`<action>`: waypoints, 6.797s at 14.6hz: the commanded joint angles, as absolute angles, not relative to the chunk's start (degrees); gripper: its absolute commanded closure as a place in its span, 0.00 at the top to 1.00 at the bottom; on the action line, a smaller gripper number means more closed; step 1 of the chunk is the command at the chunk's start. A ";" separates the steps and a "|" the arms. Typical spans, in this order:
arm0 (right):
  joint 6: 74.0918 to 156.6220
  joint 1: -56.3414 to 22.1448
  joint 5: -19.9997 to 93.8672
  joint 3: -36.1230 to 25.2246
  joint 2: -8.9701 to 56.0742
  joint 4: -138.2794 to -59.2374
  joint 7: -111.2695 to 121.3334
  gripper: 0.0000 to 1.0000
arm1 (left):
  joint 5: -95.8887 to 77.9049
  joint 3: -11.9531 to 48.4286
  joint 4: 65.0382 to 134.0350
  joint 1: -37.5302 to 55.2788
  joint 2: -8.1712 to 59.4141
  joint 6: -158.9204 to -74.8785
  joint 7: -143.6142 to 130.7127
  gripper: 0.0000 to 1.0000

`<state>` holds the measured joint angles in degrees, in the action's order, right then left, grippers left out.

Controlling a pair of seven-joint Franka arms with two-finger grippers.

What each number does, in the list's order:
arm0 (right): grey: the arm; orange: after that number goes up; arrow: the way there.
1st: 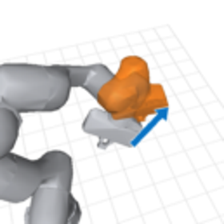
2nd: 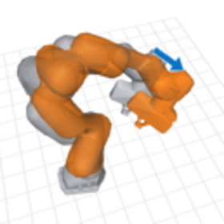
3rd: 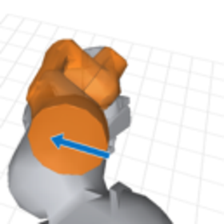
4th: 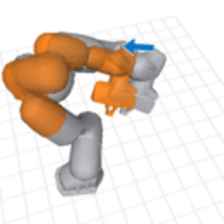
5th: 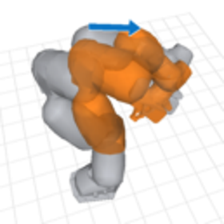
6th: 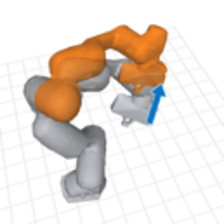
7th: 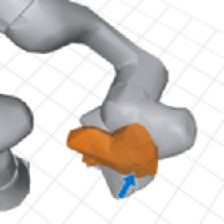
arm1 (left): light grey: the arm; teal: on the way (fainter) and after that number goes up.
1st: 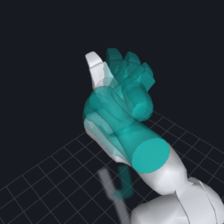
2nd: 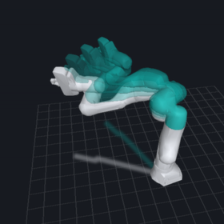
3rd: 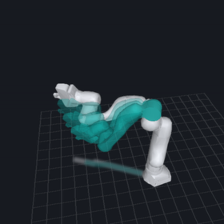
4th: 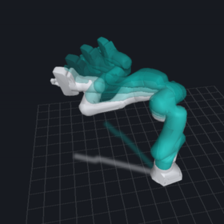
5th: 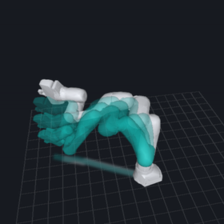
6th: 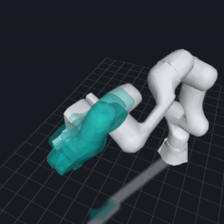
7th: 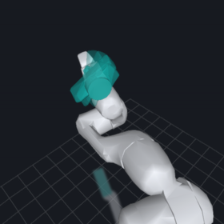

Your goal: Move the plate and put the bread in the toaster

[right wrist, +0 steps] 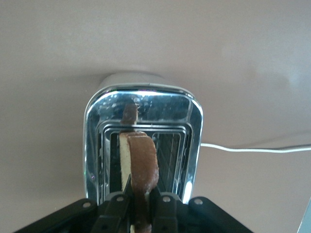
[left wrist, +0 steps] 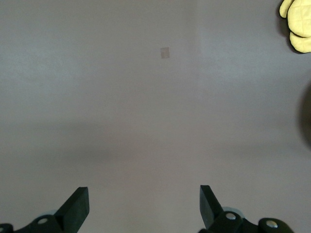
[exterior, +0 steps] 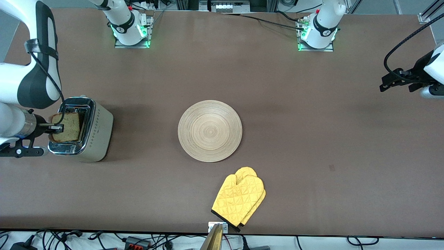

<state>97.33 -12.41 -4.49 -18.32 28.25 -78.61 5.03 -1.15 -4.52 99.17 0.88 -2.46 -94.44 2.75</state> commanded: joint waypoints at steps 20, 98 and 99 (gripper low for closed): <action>99.84 -14.85 -9.05 -17.76 28.21 -77.96 1.15 0.00 | -1.85 -5.19 98.44 1.32 -2.81 -92.64 2.46 1.00; 90.26 2.41 0.70 1.18 7.82 -89.03 -2.55 1.00 | 0.88 -0.09 96.77 1.58 -4.39 -91.49 2.90 1.00; 90.09 -0.24 0.70 -2.51 7.30 -89.29 -2.29 1.00 | 0.97 -0.09 96.77 1.58 -4.31 -91.49 2.90 1.00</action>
<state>88.81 5.01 1.15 3.37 9.91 -86.18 -2.63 1.44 -0.07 97.44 1.57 -3.96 -92.24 2.74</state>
